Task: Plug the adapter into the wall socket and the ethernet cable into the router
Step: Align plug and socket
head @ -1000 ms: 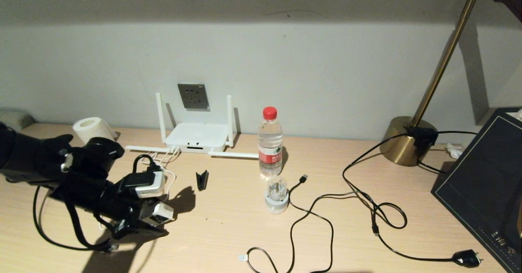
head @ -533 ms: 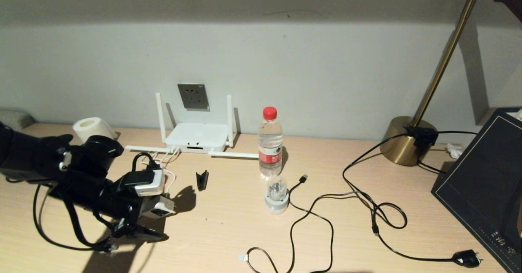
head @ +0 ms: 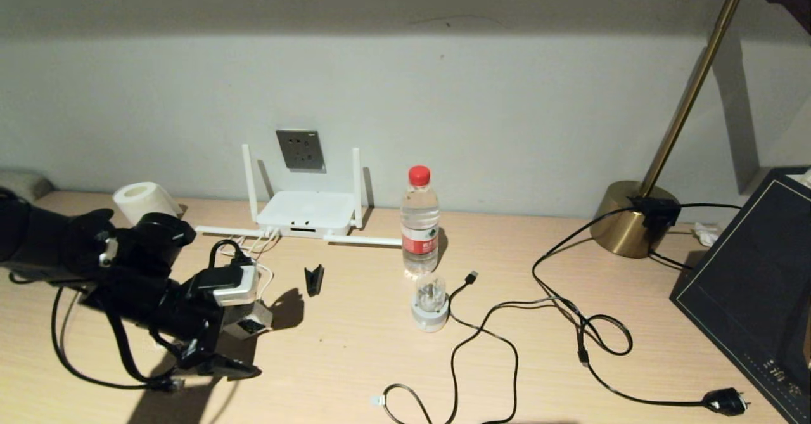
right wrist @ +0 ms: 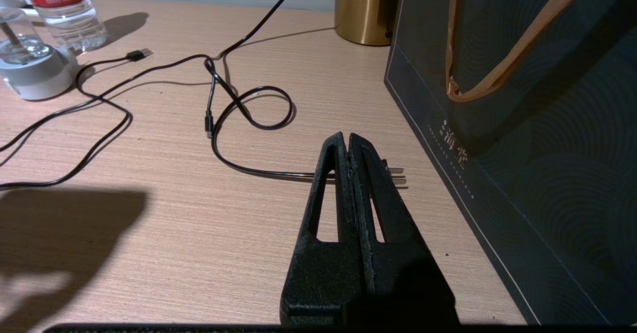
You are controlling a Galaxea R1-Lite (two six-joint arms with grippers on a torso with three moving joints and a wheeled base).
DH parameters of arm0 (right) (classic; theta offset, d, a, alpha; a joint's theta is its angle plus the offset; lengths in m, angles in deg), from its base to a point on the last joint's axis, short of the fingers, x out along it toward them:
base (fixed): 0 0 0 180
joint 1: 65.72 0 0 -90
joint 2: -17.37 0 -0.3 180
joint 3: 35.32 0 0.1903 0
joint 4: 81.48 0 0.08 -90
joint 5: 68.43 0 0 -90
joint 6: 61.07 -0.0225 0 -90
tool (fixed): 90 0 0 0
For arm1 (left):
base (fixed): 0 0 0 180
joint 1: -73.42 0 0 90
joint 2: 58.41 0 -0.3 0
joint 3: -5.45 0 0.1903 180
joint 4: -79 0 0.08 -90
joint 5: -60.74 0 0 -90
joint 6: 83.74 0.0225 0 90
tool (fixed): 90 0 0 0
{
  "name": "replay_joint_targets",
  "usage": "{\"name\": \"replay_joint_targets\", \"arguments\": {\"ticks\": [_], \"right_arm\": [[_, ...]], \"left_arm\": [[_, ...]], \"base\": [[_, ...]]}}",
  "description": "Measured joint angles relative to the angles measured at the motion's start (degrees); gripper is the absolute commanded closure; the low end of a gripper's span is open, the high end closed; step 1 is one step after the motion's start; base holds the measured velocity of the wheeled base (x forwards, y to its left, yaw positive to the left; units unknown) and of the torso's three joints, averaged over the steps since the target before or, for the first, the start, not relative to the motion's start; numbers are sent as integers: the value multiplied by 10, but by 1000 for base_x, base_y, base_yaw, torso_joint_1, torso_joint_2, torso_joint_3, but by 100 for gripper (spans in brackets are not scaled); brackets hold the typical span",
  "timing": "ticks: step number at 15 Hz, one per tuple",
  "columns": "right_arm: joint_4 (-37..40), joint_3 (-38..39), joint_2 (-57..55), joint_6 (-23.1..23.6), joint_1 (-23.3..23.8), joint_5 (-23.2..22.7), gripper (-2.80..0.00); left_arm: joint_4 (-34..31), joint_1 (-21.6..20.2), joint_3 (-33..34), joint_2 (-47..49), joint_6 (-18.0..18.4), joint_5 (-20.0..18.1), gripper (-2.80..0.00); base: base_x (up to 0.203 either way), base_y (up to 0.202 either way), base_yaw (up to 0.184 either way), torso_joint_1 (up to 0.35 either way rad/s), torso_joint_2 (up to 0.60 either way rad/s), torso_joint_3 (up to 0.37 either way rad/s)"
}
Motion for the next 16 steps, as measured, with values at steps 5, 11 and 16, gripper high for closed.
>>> {"name": "replay_joint_targets", "arguments": {"ticks": [5, 11, 16], "right_arm": [[0, 0, 0, 0, 0, 0, 0], [0, 0, 0, 0, 0, 0, 0], [0, 0, 0, 0, 0, 0, 0]], "left_arm": [[2, -1, 0, 8, -2, 3, -280], [3, -6, -10, 14, -2, 3, -280], [-3, -7, -29, 18, -3, 2, -280]], "base": [[0, 0, 0, 0, 0, 0], [0, 0, 0, 0, 0, 0], [0, 0, 0, 0, 0, 0]]}}
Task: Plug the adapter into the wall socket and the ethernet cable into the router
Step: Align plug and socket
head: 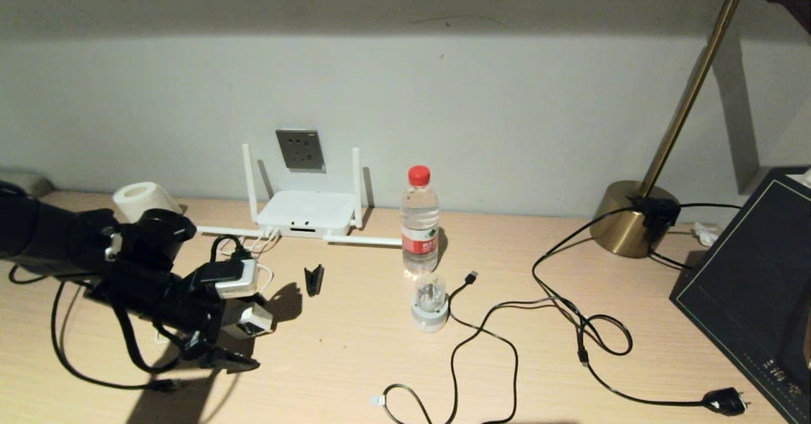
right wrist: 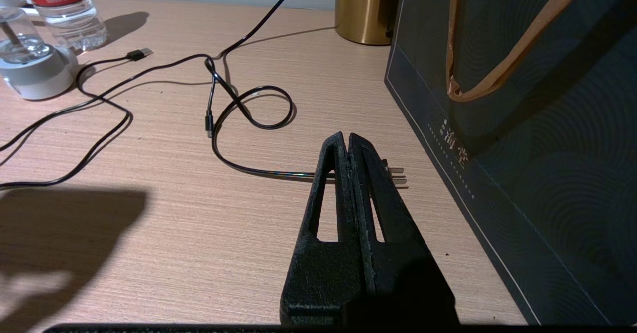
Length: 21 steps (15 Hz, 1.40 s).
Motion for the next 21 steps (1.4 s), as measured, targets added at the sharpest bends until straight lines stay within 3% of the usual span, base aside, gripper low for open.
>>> {"name": "replay_joint_targets", "arguments": {"ticks": [17, 18, 21], "right_arm": [[0, 0, 0, 0, 0, 0, 0], [0, 0, 0, 0, 0, 0, 0], [0, 0, 0, 0, 0, 0, 0]], "left_arm": [[-5, 4, -52, -6, 16, 14, -278], [-7, 4, -52, -6, 18, 14, 0], [-14, 6, -49, -7, 18, 12, 0]], "base": [[0, 0, 0, 0, 0, 0], [0, 0, 0, 0, 0, 0], [0, 0, 0, 0, 0, 0]]}}
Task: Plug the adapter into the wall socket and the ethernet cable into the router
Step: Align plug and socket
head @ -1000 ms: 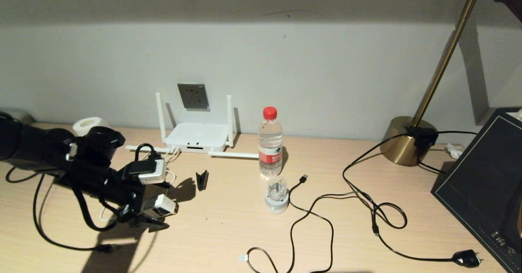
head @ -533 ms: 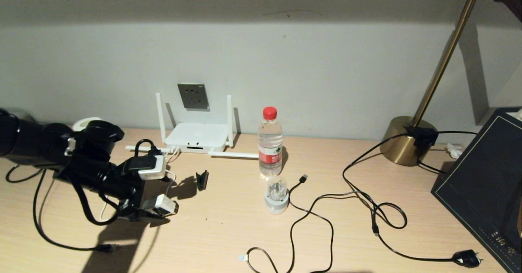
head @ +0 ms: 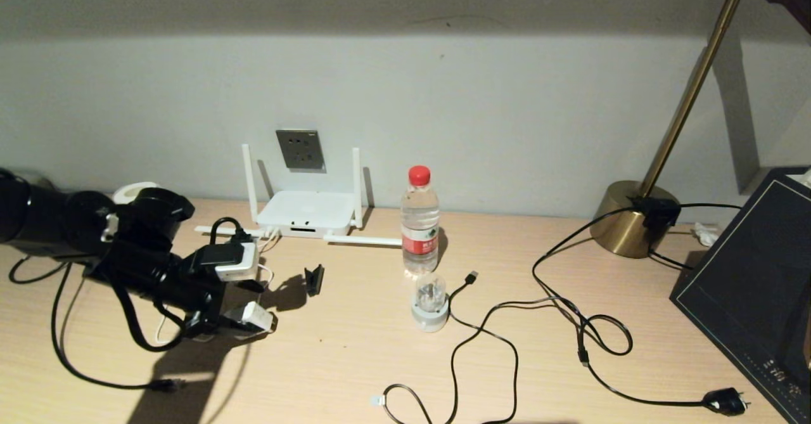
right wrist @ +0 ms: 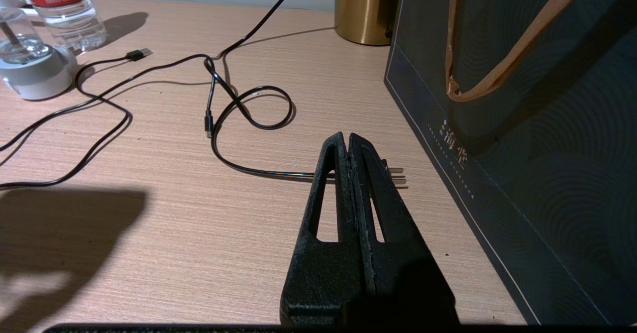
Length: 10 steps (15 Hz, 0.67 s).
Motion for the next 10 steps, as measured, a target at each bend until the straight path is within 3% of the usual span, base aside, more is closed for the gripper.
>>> {"name": "replay_joint_targets", "arguments": {"ticks": [8, 10], "right_arm": [[0, 0, 0, 0, 0, 0, 0], [0, 0, 0, 0, 0, 0, 0]], "left_arm": [[-22, 0, 29, -13, -4, -9, 0], [-16, -2, 42, -30, -15, -50, 0]], "base": [[0, 0, 0, 0, 0, 0], [0, 0, 0, 0, 0, 0]]}}
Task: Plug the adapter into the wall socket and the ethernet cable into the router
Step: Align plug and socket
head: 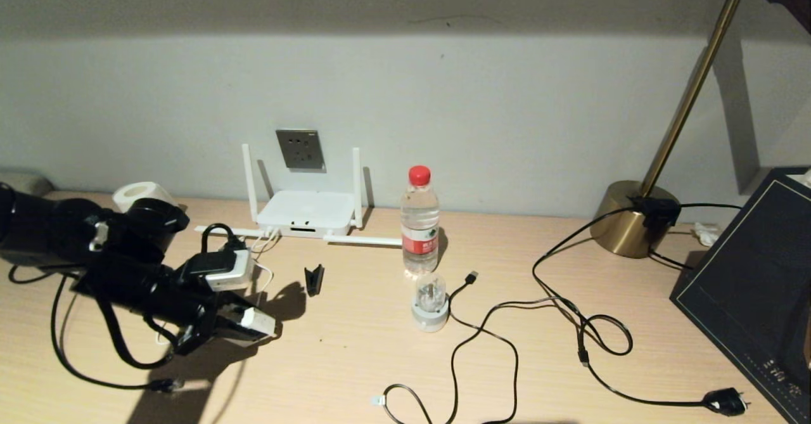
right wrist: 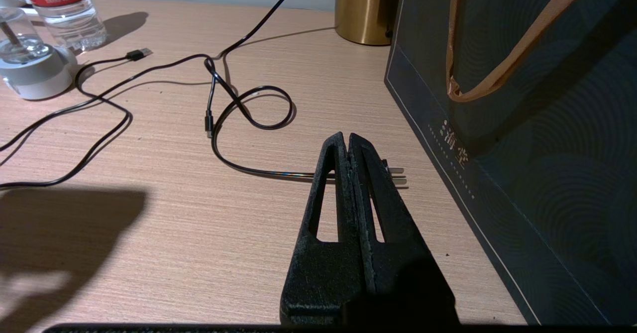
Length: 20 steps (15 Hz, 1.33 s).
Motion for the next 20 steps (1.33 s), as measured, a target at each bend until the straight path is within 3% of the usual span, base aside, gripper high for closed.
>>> {"name": "replay_joint_targets", "arguments": {"ticks": [3, 5, 7, 10, 13, 16, 18, 20], "right_arm": [[0, 0, 0, 0, 0, 0, 0], [0, 0, 0, 0, 0, 0, 0], [0, 0, 0, 0, 0, 0, 0], [0, 0, 0, 0, 0, 0, 0], [0, 0, 0, 0, 0, 0, 0], [0, 0, 0, 0, 0, 0, 0], [0, 0, 0, 0, 0, 0, 0], [0, 0, 0, 0, 0, 0, 0]], "left_arm": [[3, 0, 12, -65, -72, -63, 0], [7, -1, 15, -131, -175, -74, 0], [10, -27, 27, -189, -265, -78, 0], [17, -75, 37, -247, -333, -85, 0], [83, -98, 23, -266, -392, -85, 0], [195, -103, 54, -258, -456, -67, 0], [273, -86, 70, -248, -549, -49, 0], [353, -41, 79, -234, -667, -1, 0]], "base": [[0, 0, 0, 0, 0, 0], [0, 0, 0, 0, 0, 0], [0, 0, 0, 0, 0, 0], [0, 0, 0, 0, 0, 0], [0, 0, 0, 0, 0, 0], [0, 0, 0, 0, 0, 0], [0, 0, 0, 0, 0, 0], [0, 0, 0, 0, 0, 0]]}}
